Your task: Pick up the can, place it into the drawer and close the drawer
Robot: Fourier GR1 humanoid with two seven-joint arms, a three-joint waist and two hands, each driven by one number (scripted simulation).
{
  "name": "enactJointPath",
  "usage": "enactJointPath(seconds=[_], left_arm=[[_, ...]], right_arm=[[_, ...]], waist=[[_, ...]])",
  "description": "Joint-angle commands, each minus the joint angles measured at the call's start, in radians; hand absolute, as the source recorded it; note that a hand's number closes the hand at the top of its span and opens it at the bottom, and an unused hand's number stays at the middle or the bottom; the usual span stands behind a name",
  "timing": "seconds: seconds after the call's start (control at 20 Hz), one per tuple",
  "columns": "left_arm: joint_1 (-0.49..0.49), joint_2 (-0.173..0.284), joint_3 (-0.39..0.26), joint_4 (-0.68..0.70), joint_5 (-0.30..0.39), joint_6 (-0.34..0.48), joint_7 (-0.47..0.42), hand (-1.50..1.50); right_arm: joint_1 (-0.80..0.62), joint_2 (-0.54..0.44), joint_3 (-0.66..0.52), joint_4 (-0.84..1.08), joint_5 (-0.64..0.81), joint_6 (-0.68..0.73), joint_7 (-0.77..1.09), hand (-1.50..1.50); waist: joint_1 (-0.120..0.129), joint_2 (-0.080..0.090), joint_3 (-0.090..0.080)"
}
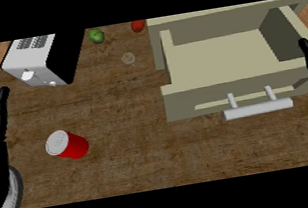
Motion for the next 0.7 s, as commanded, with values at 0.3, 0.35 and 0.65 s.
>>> enactJointPath(seconds=[0.3, 0.35, 0.65], left_arm=[[0.243, 0.041, 0.144, 0.053, 0.196, -0.080, 0.135, -1.50], [0.231, 0.060, 0.158, 0.026, 0.211, -0.070, 0.192, -1.50], [0.210, 0.131, 0.293, 0.045, 0.342, -0.119, 0.288, -1.50]], right_arm=[[0.112, -0.005, -0.063, 0.054, -0.008, -0.036, 0.147, -1.50], [0.106, 0.007, -0.041, 0.052, 0.008, -0.049, 0.174, -1.50], [0.085, -0.006, -0.055, 0.028, -0.001, -0.050, 0.242, -1.50]], waist=[[0.052, 0.003, -0.021], [0.053, -0.003, -0.019], [0.041, -0.008, -0.019]])
